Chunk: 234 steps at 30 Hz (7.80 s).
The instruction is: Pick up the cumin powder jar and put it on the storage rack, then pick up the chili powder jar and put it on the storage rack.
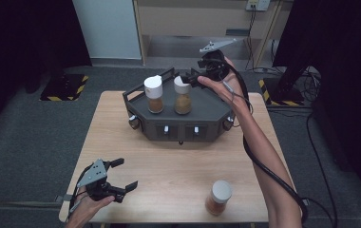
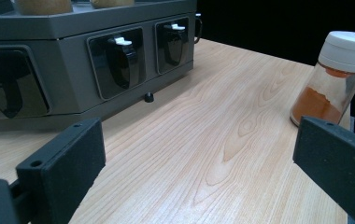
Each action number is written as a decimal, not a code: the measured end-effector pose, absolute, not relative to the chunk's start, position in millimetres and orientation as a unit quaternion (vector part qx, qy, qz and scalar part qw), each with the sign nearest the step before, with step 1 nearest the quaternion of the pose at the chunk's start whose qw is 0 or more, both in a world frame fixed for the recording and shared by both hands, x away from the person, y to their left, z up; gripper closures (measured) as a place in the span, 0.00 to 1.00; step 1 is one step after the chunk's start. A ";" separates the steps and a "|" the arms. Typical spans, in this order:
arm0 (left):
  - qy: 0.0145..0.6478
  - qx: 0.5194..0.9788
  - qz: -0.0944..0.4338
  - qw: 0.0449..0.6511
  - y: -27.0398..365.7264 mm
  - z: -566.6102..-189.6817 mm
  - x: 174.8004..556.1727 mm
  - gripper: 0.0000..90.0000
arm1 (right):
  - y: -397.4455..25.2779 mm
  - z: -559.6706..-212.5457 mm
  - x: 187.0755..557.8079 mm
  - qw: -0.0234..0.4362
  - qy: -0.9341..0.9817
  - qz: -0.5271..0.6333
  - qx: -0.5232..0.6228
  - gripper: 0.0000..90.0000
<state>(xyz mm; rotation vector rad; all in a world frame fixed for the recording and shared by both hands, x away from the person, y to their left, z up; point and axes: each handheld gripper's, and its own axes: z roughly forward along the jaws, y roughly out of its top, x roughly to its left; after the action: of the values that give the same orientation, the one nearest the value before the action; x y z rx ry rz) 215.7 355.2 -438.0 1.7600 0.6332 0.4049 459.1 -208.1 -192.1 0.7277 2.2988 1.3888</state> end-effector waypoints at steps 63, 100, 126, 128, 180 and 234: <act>0.273 0.753 0.174 0.573 354.4 -437.7 215.7 0.01 | -346.1 -273.2 296.9 0.189 0.767 0.564 0.239 0.10; 0.273 0.751 0.178 0.575 354.1 -437.9 214.7 0.01 | -381.0 -335.6 195.8 0.224 0.753 0.551 0.282 0.08; 0.272 0.747 0.180 0.579 355.5 -438.4 213.3 0.01 | -393.0 -386.9 177.6 0.212 0.745 0.543 0.325 0.09; 0.271 0.747 0.180 0.580 355.5 -438.4 213.6 0.01 | -394.2 -390.1 176.9 0.212 0.742 0.546 0.327 0.09; 0.272 0.744 0.178 0.583 356.3 -439.4 214.0 0.01 | -413.1 -366.2 181.8 0.182 0.733 0.583 0.300 0.05; 0.273 0.746 0.175 0.581 355.9 -438.5 214.2 0.01 | -361.4 -333.3 209.5 0.117 0.807 0.551 0.176 0.03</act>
<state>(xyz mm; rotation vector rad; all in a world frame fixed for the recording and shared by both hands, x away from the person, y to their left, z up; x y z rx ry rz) 214.2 355.9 -438.5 1.7431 0.6384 0.4094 209.5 -361.4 -333.3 0.5145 2.3627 1.6145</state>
